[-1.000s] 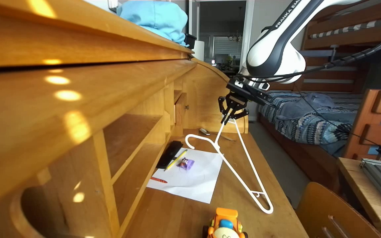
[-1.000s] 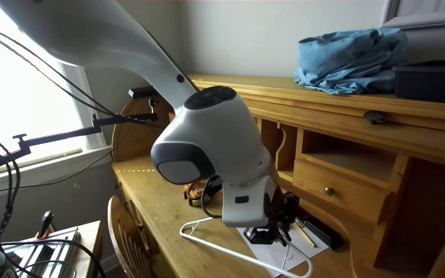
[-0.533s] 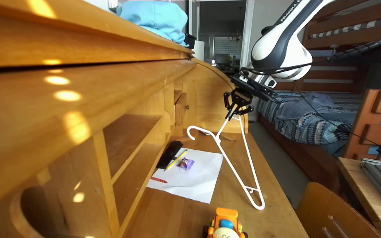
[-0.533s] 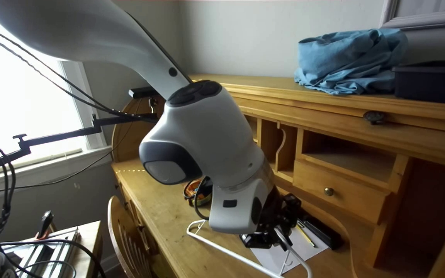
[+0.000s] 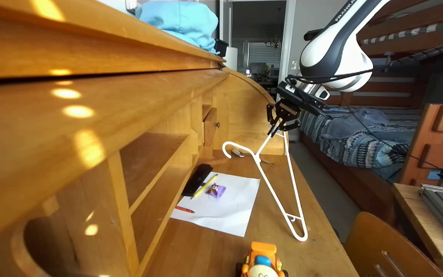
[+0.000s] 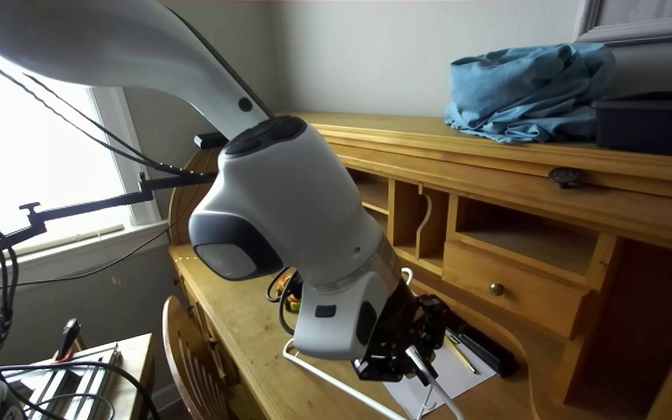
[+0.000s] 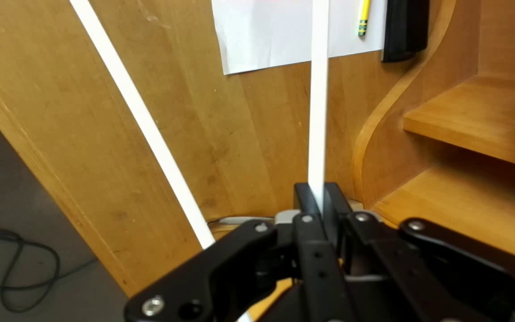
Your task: Pick up and hang the clothing hanger on the desk
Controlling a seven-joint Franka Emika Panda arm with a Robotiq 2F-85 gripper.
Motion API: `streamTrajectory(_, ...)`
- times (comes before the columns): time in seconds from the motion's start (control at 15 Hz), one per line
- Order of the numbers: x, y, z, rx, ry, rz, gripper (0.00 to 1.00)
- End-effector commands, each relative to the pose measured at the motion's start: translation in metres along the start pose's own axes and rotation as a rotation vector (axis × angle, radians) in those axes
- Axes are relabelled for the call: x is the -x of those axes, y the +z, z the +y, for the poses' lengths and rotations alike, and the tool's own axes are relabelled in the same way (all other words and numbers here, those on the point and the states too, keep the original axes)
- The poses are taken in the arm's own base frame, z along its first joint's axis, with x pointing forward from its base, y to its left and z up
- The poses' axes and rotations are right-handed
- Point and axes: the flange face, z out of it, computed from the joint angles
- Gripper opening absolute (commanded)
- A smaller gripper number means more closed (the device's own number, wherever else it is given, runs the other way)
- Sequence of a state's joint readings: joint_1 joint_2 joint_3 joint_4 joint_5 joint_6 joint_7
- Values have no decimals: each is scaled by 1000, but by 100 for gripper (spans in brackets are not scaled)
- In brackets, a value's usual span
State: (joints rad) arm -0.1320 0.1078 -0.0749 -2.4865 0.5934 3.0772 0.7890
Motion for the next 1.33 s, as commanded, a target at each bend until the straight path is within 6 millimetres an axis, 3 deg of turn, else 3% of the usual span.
streamTrajectory(0.0,-8,-19,9,-31,45,18,2)
streamTrajectory(1.27,-67,-40,13,-69,189,72,2)
